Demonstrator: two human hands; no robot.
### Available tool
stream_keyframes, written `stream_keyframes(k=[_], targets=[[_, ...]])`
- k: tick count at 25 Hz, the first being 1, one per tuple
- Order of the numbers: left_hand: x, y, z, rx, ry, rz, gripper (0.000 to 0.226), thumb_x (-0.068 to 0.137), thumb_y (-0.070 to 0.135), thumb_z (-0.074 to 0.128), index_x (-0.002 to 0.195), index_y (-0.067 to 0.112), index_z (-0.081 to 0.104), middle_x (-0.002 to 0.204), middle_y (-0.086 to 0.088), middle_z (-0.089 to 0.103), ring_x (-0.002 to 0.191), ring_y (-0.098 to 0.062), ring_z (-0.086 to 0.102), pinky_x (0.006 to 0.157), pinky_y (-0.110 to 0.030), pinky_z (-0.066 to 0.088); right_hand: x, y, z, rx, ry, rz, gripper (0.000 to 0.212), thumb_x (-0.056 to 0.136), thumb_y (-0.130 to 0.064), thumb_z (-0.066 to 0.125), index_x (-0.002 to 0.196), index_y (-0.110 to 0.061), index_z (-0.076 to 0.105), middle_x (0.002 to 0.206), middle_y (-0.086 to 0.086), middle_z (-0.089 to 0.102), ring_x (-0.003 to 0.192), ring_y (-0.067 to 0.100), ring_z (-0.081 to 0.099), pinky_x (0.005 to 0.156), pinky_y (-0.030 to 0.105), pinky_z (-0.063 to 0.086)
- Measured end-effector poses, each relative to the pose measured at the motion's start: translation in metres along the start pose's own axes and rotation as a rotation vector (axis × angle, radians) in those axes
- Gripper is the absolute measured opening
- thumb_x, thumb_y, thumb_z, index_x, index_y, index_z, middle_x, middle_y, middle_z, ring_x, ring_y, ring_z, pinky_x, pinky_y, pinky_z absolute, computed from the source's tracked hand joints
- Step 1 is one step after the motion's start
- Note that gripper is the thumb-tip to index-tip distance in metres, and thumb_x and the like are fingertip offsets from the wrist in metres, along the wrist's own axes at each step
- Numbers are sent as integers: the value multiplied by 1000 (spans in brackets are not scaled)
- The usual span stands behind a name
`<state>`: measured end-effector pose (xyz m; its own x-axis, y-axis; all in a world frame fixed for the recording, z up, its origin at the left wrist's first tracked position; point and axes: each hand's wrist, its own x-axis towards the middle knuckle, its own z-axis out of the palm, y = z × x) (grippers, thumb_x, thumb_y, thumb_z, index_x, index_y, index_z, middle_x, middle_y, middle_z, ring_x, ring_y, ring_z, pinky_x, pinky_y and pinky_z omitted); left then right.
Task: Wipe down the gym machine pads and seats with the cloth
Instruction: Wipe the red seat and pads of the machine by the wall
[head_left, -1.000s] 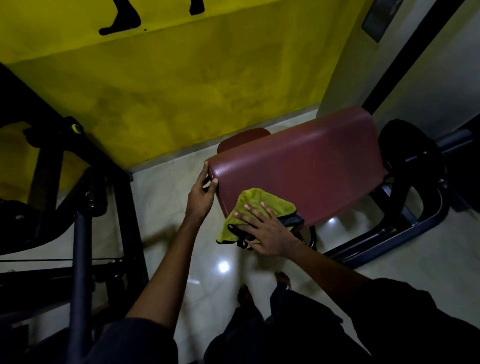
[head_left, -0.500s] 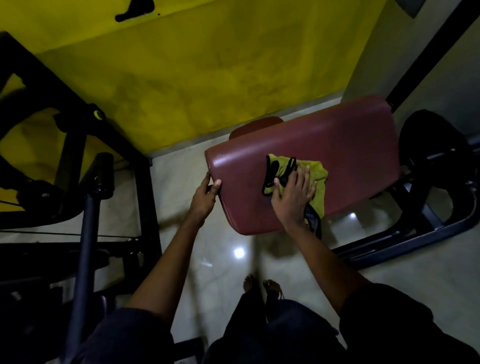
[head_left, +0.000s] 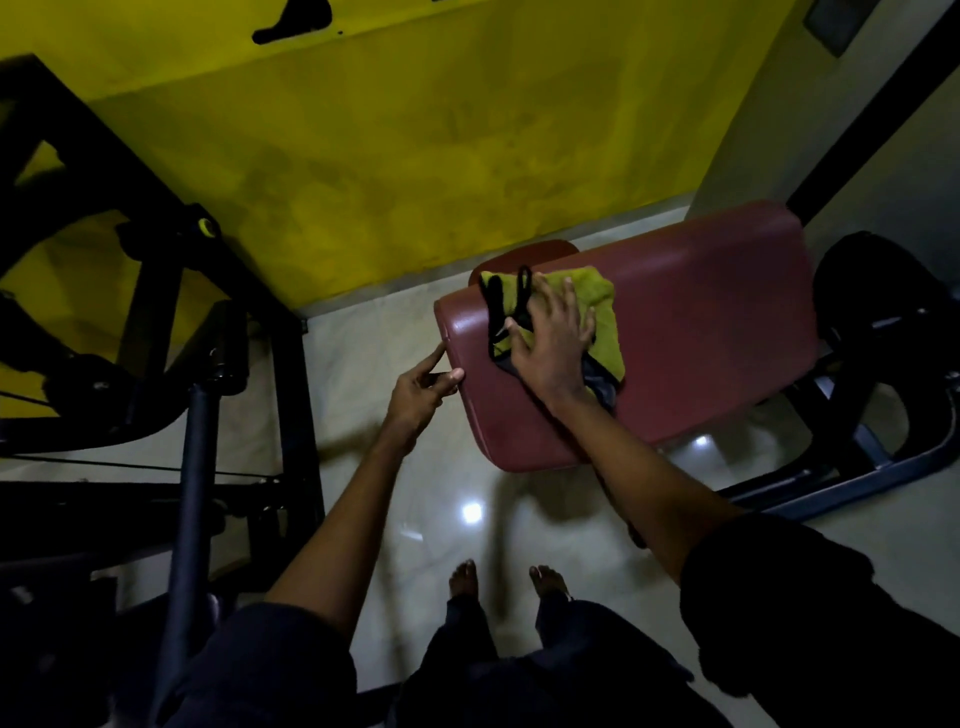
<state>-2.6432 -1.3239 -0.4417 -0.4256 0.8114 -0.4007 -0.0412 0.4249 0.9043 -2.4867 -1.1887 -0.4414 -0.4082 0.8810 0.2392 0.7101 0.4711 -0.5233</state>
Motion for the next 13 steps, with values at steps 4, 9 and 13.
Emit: stream_keyframes(k=[4, 9, 13], targets=[[3, -9, -6, 8, -67, 39, 67, 90, 34, 70, 149, 35, 39, 97, 2, 77, 94, -10, 72, 77, -28, 48, 14, -44, 13, -44, -116, -126, 49, 93, -46, 52, 133, -19, 59, 154, 1, 44, 150, 28, 23, 117, 61, 3], [21, -10, -26, 242, -103, 104, 67, 83, 47, 74, 144, 40, 46, 94, 12, 75, 97, -7, 69, 90, -33, 51, 42, -39, 3, -81, -75, -7, 52, 93, -51, 51, 135, -22, 57, 149, 1, 49, 146, 26, 31, 116, 61, 11], [27, 11, -36, 333, -50, 180, 58, 84, 45, 74, 137, 27, 58, 128, 5, 66, 92, -4, 66, 84, -22, 47, 42, -16, -9, -100, 44, 327, 54, 97, -50, 48, 140, -17, 54, 157, 2, 39, 151, 25, 20, 118, 59, 8]])
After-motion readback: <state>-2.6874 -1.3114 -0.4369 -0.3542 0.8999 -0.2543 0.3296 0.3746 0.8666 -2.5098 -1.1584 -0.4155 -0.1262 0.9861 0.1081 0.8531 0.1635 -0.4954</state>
